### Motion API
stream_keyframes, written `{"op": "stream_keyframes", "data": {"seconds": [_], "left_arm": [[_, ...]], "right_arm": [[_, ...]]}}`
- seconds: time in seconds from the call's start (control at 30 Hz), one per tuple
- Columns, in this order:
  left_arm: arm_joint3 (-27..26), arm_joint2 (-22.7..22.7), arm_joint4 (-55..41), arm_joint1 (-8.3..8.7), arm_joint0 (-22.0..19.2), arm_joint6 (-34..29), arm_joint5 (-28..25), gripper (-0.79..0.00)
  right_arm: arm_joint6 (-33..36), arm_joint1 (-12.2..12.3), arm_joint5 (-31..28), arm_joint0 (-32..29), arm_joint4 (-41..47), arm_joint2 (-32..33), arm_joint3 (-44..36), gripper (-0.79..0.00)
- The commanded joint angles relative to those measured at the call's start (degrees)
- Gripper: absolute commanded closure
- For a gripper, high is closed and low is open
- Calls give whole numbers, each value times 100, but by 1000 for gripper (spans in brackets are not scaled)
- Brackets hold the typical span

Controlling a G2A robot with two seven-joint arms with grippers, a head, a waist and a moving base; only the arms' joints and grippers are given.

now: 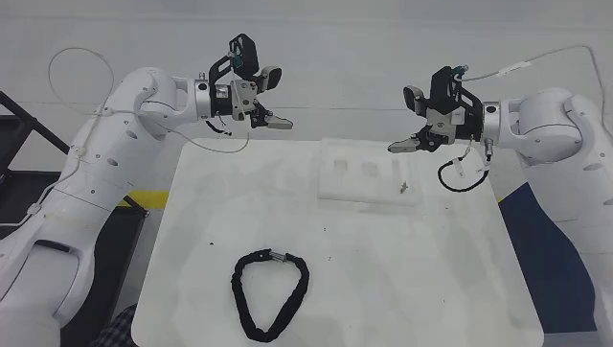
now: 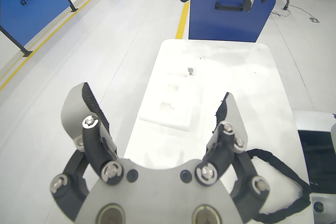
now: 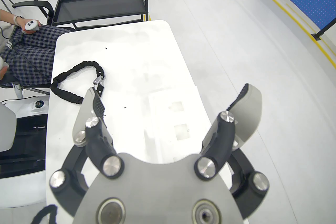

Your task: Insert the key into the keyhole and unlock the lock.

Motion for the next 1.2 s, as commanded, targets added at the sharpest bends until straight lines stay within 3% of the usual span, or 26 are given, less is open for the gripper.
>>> {"op": "stream_keyframes", "data": {"seconds": [0.0,0.77,1.17], "left_arm": [[0,0,0,0,0,0,0,-785],[0,0,0,0,0,0,0,-784],[0,0,0,0,0,0,0,-785]], "right_arm": [[0,0,0,0,0,0,0,-785],[0,0,0,0,0,0,0,-784],[309,-98,1219,-60,-140,-433,375,-785]]}}
